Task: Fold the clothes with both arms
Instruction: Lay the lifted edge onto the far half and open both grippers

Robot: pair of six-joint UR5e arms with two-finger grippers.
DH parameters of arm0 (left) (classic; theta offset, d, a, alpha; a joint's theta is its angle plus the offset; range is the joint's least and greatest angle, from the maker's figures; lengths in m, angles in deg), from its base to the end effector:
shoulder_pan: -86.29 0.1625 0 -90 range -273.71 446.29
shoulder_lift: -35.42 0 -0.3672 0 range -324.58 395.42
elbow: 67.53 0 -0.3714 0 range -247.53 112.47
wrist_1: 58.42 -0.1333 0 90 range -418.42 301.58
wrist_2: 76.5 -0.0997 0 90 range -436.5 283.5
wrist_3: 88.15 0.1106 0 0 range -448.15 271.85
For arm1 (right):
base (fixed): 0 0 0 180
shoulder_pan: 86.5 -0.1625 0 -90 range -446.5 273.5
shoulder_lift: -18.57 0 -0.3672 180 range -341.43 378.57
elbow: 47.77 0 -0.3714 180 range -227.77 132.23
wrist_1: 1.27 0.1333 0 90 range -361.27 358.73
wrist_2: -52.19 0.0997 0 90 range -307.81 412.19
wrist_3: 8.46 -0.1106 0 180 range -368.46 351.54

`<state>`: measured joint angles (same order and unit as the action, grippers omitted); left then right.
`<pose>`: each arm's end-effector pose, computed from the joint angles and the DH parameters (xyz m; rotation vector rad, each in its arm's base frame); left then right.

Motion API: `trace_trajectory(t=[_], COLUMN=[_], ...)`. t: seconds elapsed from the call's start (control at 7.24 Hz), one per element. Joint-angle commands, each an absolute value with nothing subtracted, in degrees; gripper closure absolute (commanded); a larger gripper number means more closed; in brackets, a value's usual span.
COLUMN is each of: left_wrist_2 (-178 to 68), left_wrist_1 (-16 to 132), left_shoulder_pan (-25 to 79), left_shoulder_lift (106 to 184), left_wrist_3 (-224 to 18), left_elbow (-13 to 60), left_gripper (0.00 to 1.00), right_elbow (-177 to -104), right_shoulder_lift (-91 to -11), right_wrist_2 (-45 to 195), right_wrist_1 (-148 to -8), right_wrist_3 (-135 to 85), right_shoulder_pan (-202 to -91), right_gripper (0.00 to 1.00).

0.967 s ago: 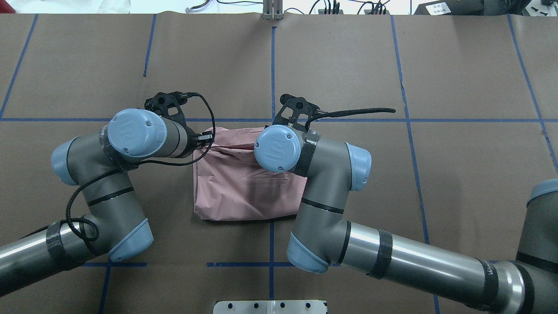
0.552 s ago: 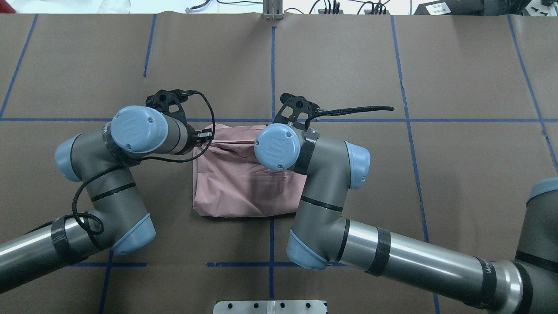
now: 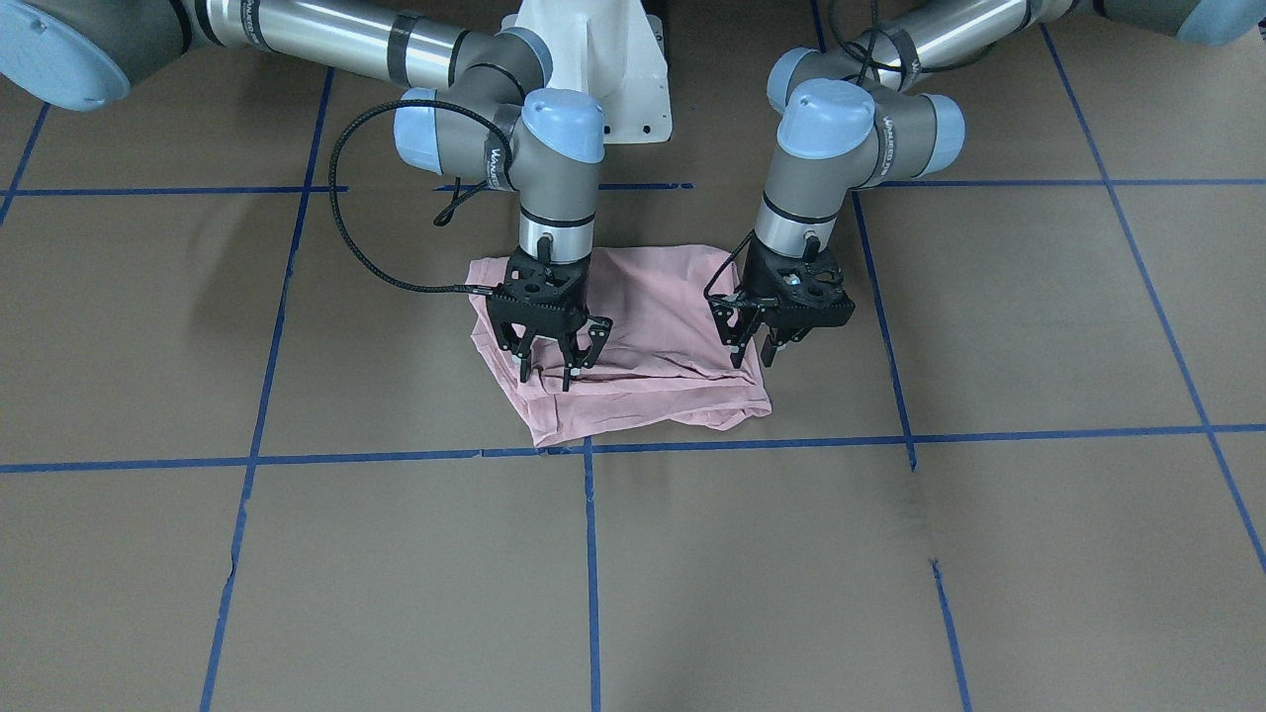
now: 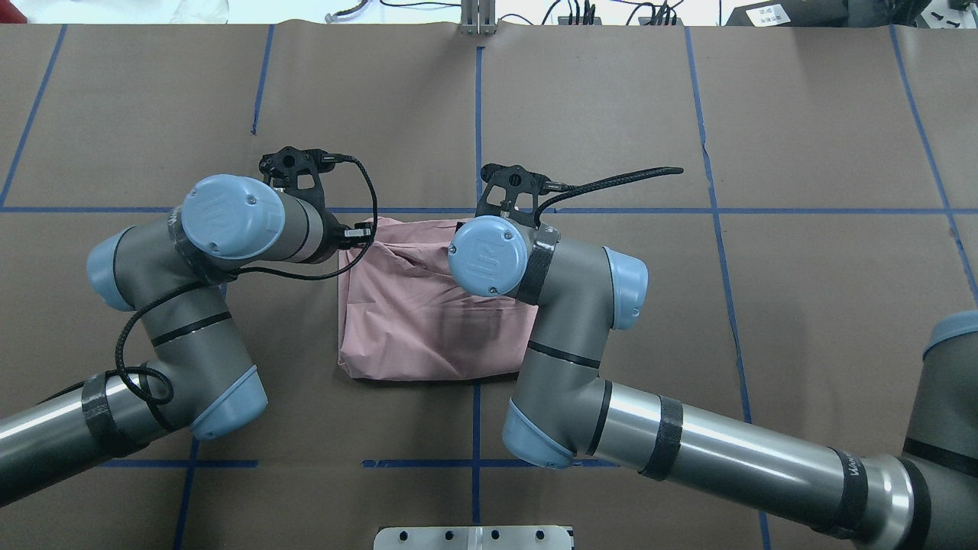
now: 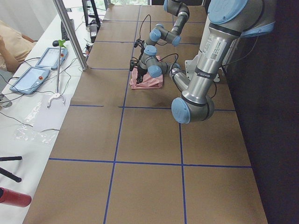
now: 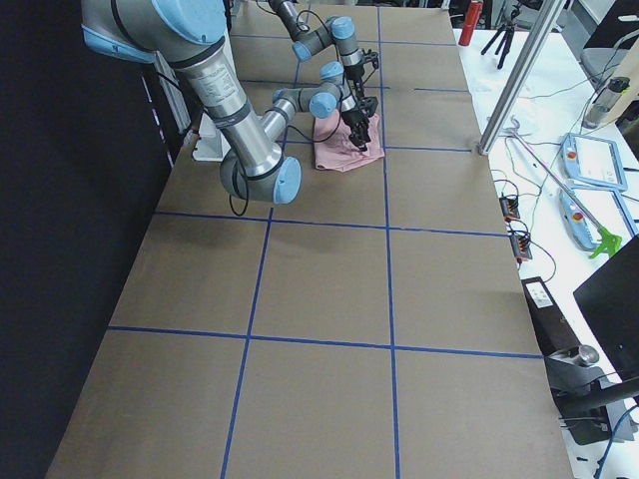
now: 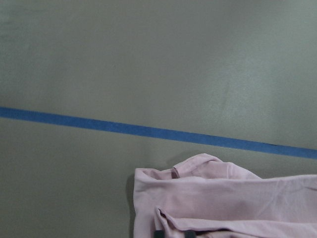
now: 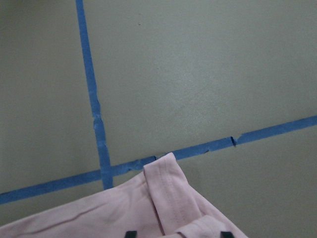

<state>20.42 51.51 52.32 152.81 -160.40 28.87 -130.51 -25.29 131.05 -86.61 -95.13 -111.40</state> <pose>0.4514 -0.4488 0.2666 0.3084 0.8930 -0.2052 -0.5706 -0.4354 0.1938 0.3670 -0.6950 0.4309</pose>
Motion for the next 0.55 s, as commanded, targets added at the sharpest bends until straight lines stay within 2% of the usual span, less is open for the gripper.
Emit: trace_trajectory(t=[0.0, 0.41], left_wrist_2=[23.4, 24.0], left_wrist_1=[51.4, 51.4], left_shoulder_pan=[50.7, 50.4], left_shoulder_lift=[152.3, 151.9], left_wrist_3=[-156.1, -155.2], left_elbow=[31.2, 32.0], left_gripper=[0.00, 0.00], right_elbow=[-132.0, -132.4], right_shoulder_lift=[-25.2, -25.5], right_wrist_2=[133.8, 133.8], right_wrist_1=[-86.6, -86.8], right_wrist_3=[-94.2, -90.7], right_shoulder_pan=[-111.6, -109.8], right_gripper=[0.00, 0.00])
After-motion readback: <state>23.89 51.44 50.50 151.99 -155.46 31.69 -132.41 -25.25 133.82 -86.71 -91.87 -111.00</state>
